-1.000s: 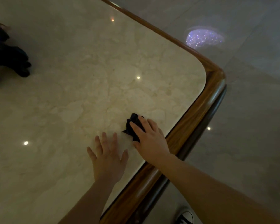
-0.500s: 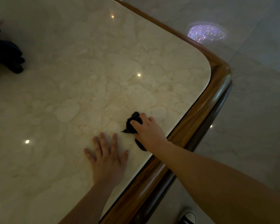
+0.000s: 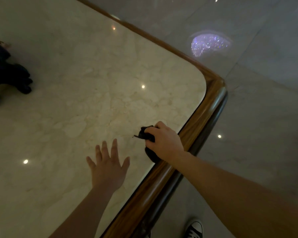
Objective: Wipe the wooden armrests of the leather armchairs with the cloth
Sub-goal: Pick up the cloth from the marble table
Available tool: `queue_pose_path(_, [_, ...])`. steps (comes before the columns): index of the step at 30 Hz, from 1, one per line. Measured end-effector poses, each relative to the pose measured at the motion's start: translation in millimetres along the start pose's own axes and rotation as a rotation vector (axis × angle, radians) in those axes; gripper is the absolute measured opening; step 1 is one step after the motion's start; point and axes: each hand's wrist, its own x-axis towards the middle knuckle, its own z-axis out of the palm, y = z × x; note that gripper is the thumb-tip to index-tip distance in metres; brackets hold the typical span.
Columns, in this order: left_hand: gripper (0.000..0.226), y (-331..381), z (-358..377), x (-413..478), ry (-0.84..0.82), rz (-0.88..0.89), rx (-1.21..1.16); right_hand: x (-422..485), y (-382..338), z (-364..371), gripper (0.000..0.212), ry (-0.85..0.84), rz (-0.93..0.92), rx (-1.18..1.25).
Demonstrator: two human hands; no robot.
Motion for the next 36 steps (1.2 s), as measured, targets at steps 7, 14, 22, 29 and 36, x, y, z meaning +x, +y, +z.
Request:
queue_pose_path(7, [0.078,29,-92,-38,0.095,0.101,-0.024,-48,-16,-91,0.036,0.088,0.081,0.007])
queue_pose_path(14, [0.076,72,-168,-72,0.169,0.249,-0.06,-95,-37,-167,0.038,0.218,0.136,0.033])
queue_pose_path(22, [0.074,96,-213,-109,0.184,0.394,-0.065,-149,-49,-207,0.036,0.325,0.239,0.061])
queue_pose_path(29, [0.074,107,-238,-126,0.196,0.56,0.014,-203,-49,-222,0.037,0.434,0.401,0.097])
queue_pose_path(36, [0.075,128,-258,-157,0.184,0.728,0.058,-274,-52,-237,0.034,0.528,0.548,0.147])
